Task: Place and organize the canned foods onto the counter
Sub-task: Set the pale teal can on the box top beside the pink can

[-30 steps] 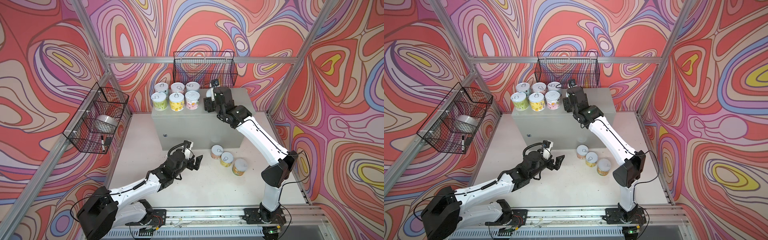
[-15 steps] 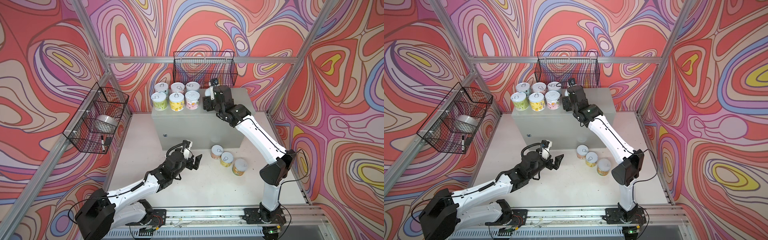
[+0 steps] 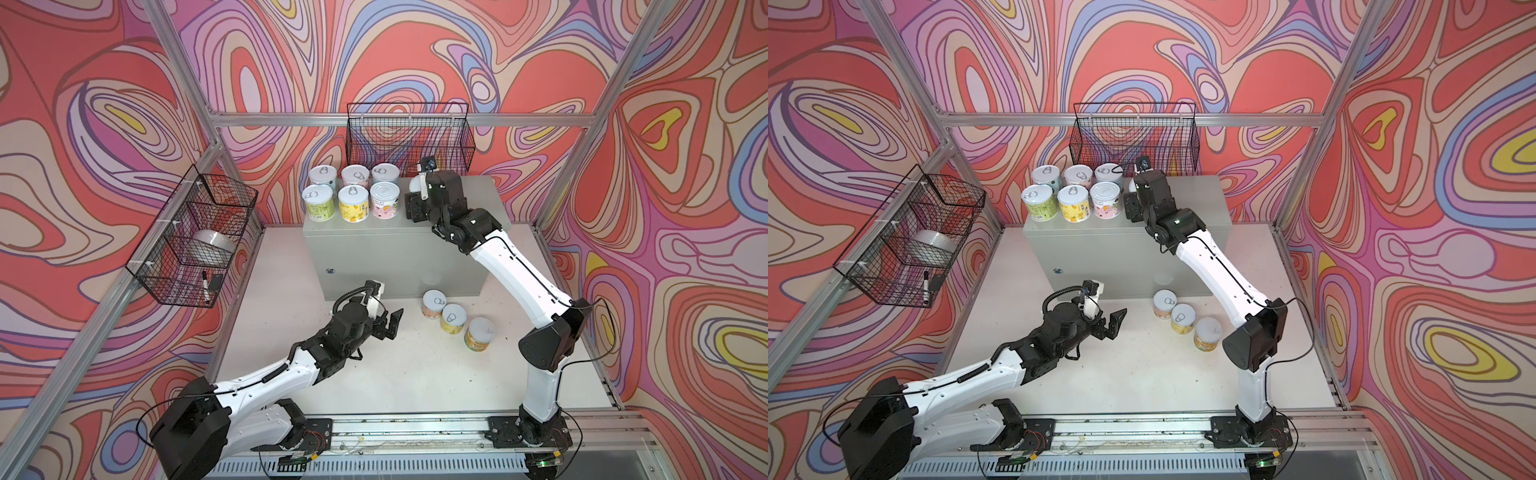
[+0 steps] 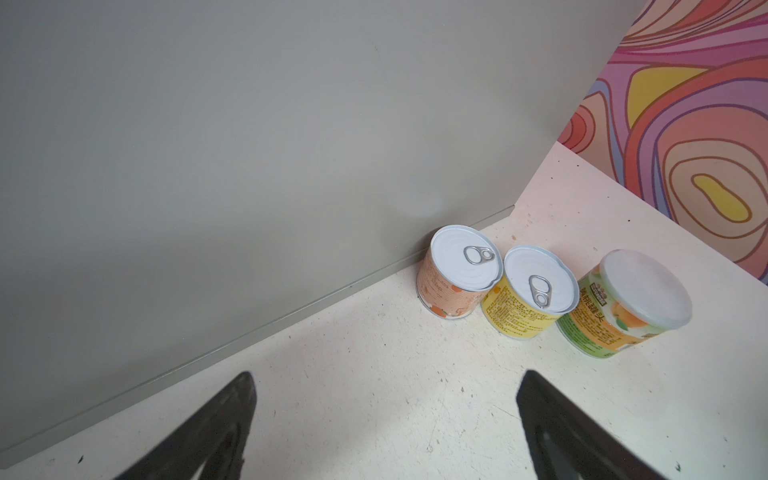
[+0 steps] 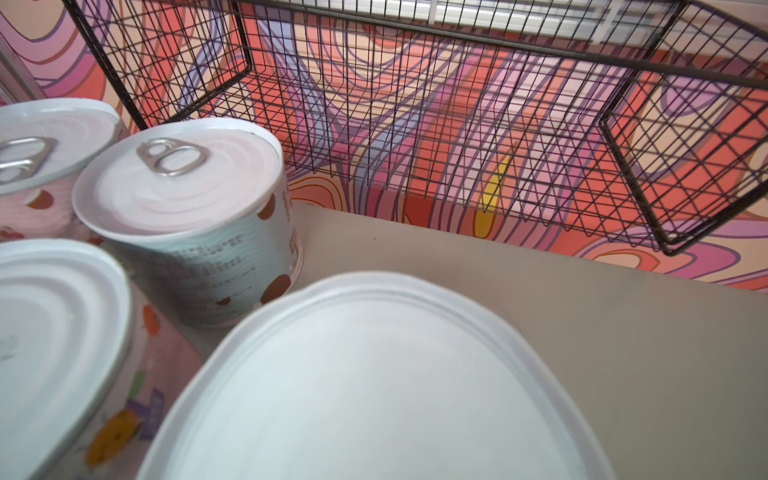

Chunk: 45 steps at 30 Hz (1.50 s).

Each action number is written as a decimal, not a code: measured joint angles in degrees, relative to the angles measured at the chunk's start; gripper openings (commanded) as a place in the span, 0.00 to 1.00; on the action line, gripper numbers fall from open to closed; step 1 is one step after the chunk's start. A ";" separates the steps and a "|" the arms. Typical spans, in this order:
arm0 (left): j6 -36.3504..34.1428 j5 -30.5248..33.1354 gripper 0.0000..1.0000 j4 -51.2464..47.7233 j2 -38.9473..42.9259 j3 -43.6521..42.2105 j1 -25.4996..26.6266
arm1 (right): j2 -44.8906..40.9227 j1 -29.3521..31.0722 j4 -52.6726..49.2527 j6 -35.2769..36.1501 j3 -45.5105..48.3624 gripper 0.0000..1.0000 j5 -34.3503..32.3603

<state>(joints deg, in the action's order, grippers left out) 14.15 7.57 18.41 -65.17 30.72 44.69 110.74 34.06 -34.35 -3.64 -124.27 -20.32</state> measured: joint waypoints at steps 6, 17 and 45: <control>0.00 0.00 1.00 -0.02 -0.85 0.00 0.00 | 1.18 0.00 -0.20 0.39 -1.53 0.84 0.00; 0.00 -0.04 1.00 0.02 -1.77 0.00 0.00 | 1.22 0.00 0.48 1.25 -2.47 0.98 -0.42; -0.02 -1.22 1.00 0.09 -5.97 0.83 -0.07 | -17.33 -0.02 9.44 0.55 15.23 0.27 4.39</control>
<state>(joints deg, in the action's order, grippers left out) 14.13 6.35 18.50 -71.13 31.55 44.62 93.41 34.04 -24.91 -3.09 -109.03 -15.92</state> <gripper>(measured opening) 0.999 0.270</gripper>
